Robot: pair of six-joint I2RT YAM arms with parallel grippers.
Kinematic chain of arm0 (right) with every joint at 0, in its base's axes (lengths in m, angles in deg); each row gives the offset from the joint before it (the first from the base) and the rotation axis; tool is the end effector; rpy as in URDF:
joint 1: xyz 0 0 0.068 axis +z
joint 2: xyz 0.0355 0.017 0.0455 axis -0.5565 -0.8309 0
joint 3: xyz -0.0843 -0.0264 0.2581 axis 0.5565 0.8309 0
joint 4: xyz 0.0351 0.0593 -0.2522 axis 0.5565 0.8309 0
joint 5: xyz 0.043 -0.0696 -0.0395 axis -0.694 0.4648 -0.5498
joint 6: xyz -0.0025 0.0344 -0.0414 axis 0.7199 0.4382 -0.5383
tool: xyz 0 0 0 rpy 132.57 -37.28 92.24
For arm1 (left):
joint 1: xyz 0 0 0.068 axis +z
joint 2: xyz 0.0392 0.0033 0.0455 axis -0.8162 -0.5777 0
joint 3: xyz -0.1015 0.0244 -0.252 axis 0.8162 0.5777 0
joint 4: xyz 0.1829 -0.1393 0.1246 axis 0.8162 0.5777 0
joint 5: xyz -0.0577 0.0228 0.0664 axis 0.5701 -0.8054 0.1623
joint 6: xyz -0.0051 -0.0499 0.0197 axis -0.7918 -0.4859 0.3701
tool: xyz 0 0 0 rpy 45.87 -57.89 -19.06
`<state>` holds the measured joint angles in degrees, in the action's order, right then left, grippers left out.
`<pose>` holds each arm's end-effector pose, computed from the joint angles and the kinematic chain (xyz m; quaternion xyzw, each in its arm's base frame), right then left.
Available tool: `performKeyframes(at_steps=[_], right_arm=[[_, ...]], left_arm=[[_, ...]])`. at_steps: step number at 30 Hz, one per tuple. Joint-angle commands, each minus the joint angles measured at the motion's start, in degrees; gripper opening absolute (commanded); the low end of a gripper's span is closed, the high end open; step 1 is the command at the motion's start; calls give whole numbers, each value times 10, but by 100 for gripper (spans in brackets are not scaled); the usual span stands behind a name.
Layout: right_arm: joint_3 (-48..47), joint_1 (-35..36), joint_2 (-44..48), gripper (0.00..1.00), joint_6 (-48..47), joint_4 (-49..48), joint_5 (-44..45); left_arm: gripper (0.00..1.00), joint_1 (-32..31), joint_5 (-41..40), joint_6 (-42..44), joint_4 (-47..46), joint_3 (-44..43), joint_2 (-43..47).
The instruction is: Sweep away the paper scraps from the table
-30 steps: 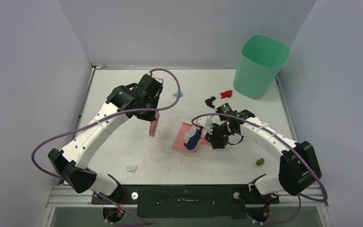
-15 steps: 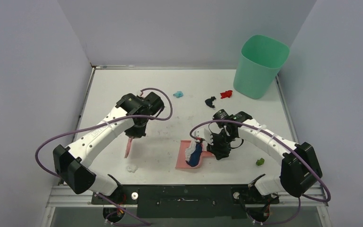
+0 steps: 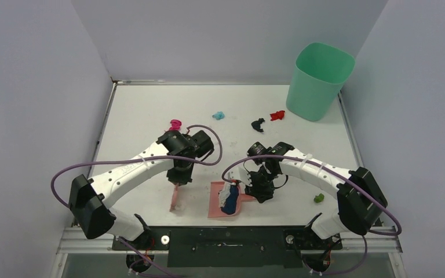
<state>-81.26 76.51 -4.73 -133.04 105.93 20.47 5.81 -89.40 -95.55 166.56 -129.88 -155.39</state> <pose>0.1629 0.1740 0.2081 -0.6842 0.6829 0.2525 0.0415 0.1629 -0.1670 0.2863 0.0818 0.9789 0.1492 0.1133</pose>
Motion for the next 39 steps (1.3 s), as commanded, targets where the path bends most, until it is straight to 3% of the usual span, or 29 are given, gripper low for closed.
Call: performKeyframes(at_steps=[1, 9, 20, 31, 39], right_arm=[[-20, 2, -10, 17, 13, -28, -15], [-6, 2, -13, 18, 22, -48, -15], [32, -1, 6, 19, 26, -80, -26], [31, -5, 31, 18, 30, -99, -63], [19, -20, 83, 15, 42, -116, -71]], left_arm=[[0, -7, 123, 8, -129, -53, 35], [0, -32, 164, 25, -165, -130, -9], [0, -32, 85, 26, -167, -178, 54], [0, -4, -71, 37, -171, -136, 153], [0, 43, -101, 48, -194, -49, 195]])
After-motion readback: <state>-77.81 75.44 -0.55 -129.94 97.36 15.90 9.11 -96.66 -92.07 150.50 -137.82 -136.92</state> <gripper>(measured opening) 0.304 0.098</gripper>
